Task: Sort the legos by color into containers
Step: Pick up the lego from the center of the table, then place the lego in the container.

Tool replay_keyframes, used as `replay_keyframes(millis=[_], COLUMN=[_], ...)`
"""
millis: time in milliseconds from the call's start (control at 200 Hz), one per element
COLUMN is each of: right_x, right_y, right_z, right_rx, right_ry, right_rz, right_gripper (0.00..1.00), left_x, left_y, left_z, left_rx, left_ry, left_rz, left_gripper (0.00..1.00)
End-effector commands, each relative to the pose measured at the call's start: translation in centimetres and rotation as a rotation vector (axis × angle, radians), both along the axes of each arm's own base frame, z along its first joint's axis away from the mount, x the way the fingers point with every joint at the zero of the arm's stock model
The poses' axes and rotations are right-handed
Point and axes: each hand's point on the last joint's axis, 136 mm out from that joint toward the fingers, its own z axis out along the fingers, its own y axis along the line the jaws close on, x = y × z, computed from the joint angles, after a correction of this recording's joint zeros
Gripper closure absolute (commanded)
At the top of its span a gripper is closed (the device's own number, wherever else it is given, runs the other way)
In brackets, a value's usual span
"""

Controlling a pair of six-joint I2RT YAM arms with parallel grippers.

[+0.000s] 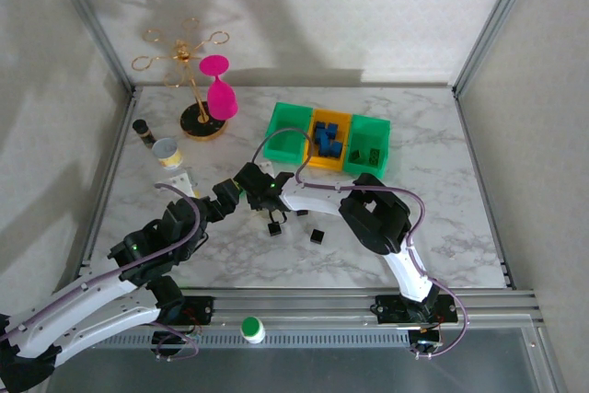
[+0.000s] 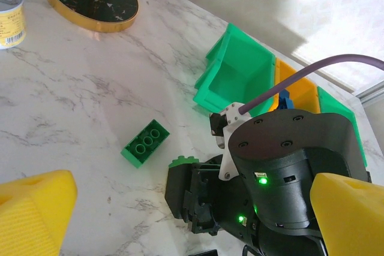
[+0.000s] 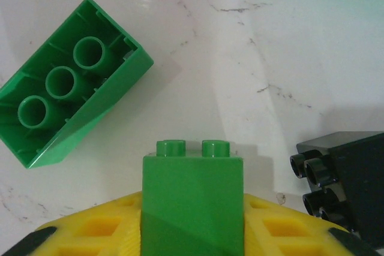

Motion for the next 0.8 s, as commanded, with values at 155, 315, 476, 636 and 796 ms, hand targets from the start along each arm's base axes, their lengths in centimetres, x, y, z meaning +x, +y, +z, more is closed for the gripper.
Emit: replay_keyframes(millis=[155,315,476,636,796], right_x=[0.6,1.7,3.7,5.6,7.3], right_y=[-1.0,-3.7,-8.5,-14.4,-20.2], right_z=[6.1,9.6,12.0,13.4,13.4], right_rx=[0.056,0.076,0.070,0.059,0.080], right_ry=[-0.103,-0.158,-0.208,-0.228,-0.219], right_rz=[-0.015,-0.065,-0.155,-0.263,-0.360], right_gripper=[0.64,0.63,0.63,0.62,0.61], left_x=[0.2,0.6,1.2,1.8,2.4], left_y=[0.1,-0.5,-1.9,-3.5,-5.2], left_z=[0.6,1.3,1.6,1.5,1.5], left_rx=[-0.010,0.000,0.011,0.030,0.044], left_ry=[-0.016,-0.028,-0.026,-0.014,-0.005], left_rz=[0.009,-0.011,-0.055,-0.105,-0.163], left_gripper=[0.00,0.00,0.00,0.00,0.00])
